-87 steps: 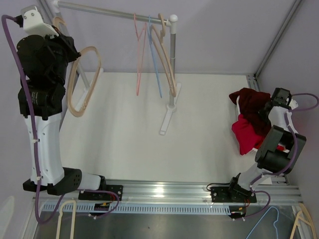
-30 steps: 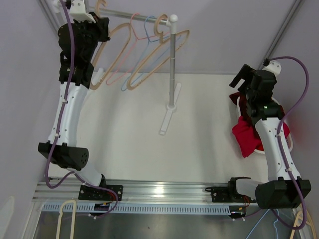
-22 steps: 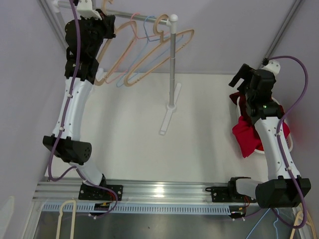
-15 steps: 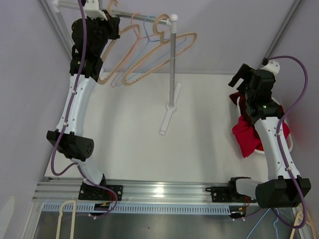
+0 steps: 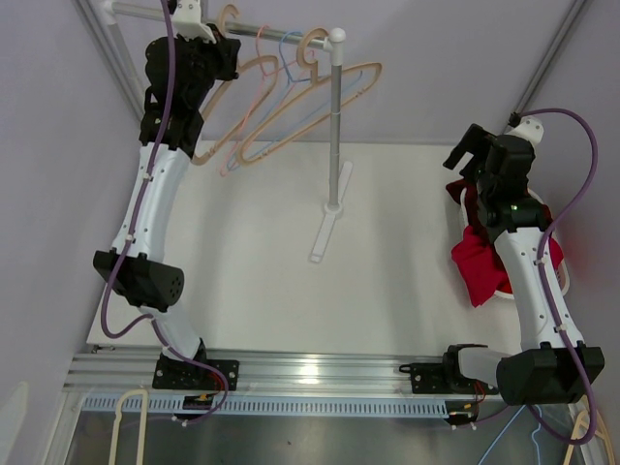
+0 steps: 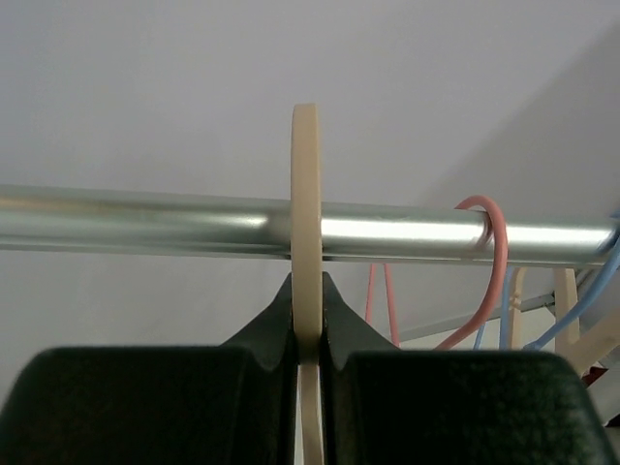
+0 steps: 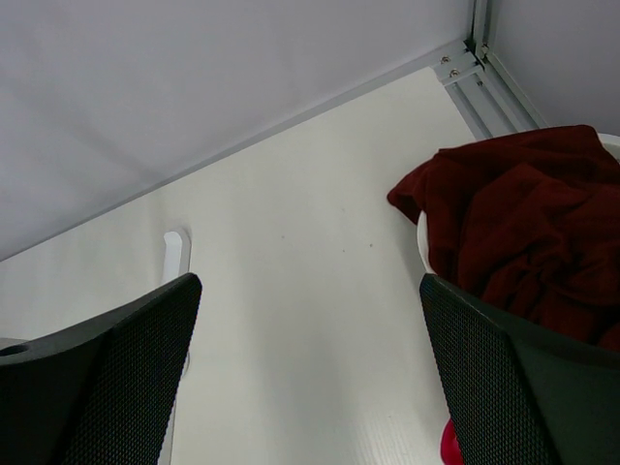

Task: Remove the t-shirt from the hanger

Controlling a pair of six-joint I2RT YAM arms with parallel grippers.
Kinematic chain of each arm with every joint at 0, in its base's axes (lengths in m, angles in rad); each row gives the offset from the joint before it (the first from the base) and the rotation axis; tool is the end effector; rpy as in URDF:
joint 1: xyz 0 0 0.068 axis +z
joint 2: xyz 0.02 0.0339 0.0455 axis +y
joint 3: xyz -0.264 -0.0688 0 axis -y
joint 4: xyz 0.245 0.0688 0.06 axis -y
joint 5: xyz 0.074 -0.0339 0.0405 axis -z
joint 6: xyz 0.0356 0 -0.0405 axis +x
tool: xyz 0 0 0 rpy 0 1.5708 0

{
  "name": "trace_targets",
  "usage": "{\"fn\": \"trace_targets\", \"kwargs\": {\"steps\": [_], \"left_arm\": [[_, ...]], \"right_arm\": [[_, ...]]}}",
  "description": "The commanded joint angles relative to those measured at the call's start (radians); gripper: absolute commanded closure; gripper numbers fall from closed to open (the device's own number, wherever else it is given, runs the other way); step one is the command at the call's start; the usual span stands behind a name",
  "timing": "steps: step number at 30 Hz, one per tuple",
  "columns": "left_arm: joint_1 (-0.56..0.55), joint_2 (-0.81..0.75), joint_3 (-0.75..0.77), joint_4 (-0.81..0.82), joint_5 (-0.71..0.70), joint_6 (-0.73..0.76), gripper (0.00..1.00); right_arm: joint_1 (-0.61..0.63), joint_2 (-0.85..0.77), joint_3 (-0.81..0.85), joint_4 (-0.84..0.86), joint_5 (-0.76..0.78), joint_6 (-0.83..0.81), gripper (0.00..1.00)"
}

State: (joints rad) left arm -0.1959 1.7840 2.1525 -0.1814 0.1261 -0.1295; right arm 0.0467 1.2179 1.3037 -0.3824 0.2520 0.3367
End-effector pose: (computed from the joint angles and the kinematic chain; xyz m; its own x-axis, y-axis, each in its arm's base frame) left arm 0.3819 -0.0803 0.5361 0.1403 -0.1585 -0.9773 0.3352 0.9364 -0.1037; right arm 0.2716 0.0038 0.4103 -0.2118 0.3104 -0.9267 0.2786 0.9281 0.2472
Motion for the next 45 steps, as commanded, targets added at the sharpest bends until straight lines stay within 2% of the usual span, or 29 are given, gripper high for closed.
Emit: {"fn": "trace_targets", "kwargs": {"steps": [1, 3, 4, 5, 9, 13, 20, 27, 29, 31, 34, 38, 42, 45], "left_arm": [[-0.01, -0.021, -0.02, 0.037, 0.044, 0.013, 0.98], [-0.01, -0.024, -0.025, 0.034, 0.059, 0.013, 0.88], [-0.01, -0.026, -0.028, 0.033, 0.081, 0.014, 0.81], [-0.01, -0.032, -0.034, 0.036, 0.092, 0.016, 0.65], [-0.01, -0.069, -0.081, 0.063, 0.095, 0.021, 0.37], [-0.01, -0.112, -0.103, 0.062, 0.061, 0.033, 0.03], [-0.019, -0.247, -0.175, 0.017, -0.04, 0.074, 0.0], [-0.034, -0.49, -0.471, 0.013, -0.259, -0.005, 0.01], [-0.077, -0.593, -0.529, 0.0, -0.319, -0.007, 0.01], [-0.123, -0.673, -0.662, -0.013, -0.385, -0.028, 0.01], [-0.166, -0.858, -0.833, -0.033, -0.385, -0.111, 0.0], [-0.212, -1.063, -1.107, -0.073, -0.385, -0.221, 0.01], [-0.224, -1.211, -1.206, -0.17, -0.378, -0.269, 0.01], [-0.227, -1.288, -1.296, -0.191, -0.327, -0.309, 0.01]], "right_arm": [[0.008, -0.001, -0.006, 0.048, -0.011, -0.008, 0.01], [0.01, -0.001, -0.009, 0.051, -0.016, -0.008, 0.01], [0.01, -0.001, -0.011, 0.053, -0.017, -0.008, 0.01], [0.01, -0.001, -0.014, 0.053, -0.02, -0.01, 0.01], [0.012, -0.004, -0.015, 0.053, -0.03, -0.011, 0.0], [0.013, -0.011, -0.015, 0.05, -0.033, -0.013, 0.01], [0.021, -0.029, -0.015, 0.046, -0.059, -0.007, 0.0], [0.041, -0.078, -0.006, 0.013, -0.114, -0.021, 0.01], [0.047, -0.104, 0.015, -0.009, -0.178, -0.03, 0.01], [0.057, -0.126, 0.02, -0.032, -0.224, -0.034, 0.0], [0.064, -0.176, 0.008, -0.062, -0.287, -0.034, 0.0], [0.064, -0.23, -0.067, -0.076, -0.267, -0.034, 0.0], [0.062, -0.28, -0.184, -0.075, -0.224, 0.004, 0.01], [0.062, -0.323, -0.247, -0.056, -0.295, 0.016, 0.0]]}}
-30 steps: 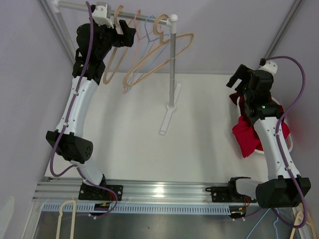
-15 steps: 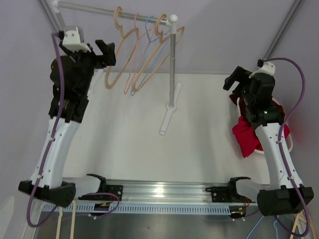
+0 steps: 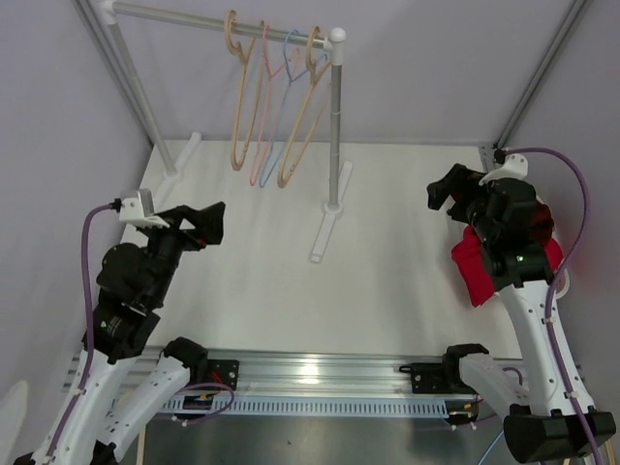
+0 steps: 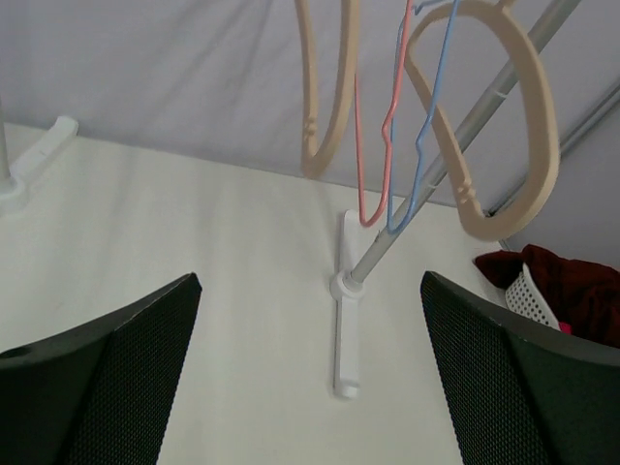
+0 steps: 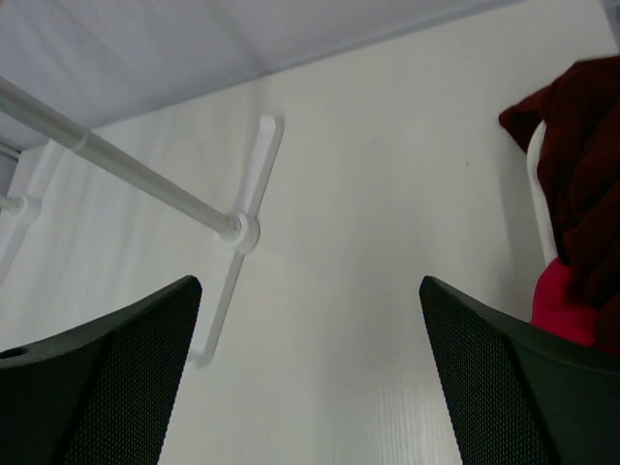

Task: Remove the t-shirt from the hanger

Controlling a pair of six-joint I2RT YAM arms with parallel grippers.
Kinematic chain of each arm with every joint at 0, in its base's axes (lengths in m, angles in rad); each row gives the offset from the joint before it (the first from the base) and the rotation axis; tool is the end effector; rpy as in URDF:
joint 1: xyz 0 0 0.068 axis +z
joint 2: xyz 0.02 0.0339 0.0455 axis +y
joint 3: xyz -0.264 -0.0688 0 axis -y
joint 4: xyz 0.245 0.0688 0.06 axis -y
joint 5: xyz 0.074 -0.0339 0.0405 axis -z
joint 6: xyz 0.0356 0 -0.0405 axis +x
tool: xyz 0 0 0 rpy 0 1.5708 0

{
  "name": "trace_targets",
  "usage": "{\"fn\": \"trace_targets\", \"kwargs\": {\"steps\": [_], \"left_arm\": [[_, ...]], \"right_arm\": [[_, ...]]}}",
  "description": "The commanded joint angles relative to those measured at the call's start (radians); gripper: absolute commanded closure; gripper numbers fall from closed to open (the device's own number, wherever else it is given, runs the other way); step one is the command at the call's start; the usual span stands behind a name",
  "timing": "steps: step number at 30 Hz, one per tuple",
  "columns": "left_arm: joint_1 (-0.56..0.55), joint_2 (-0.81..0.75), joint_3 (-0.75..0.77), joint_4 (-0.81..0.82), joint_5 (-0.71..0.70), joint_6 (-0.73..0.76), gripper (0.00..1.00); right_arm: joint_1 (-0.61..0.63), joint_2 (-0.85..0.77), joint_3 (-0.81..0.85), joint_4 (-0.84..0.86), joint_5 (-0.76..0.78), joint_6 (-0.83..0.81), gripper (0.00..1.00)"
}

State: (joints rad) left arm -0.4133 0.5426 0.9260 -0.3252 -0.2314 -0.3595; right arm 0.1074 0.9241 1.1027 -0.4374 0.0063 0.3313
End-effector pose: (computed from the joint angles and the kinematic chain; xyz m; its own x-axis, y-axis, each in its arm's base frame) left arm 0.1014 -0.0356 0.4034 -0.0139 -0.3678 -0.9298 0.1884 0.9123 -0.3637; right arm 0.1962 0.0209 0.3987 -0.2735 0.2977 -0.9147 -0.0129 0.9497 0.3129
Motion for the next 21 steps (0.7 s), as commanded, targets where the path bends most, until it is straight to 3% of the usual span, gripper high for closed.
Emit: {"fn": "trace_targets", "kwargs": {"steps": [1, 9, 21], "left_arm": [[-0.012, -0.096, -0.088, -0.048, 0.041, -0.088, 0.01], [-0.012, -0.227, -0.236, -0.091, 0.079, -0.128, 0.01], [-0.013, -0.239, -0.269, -0.109, 0.119, -0.16, 0.0]], "right_arm": [[0.003, -0.043, -0.088, 0.006, -0.104, 0.02, 0.0], [0.005, -0.169, -0.239, 0.009, -0.174, 0.012, 0.0], [0.006, -0.173, -0.231, -0.052, -0.132, -0.001, 0.0]]}}
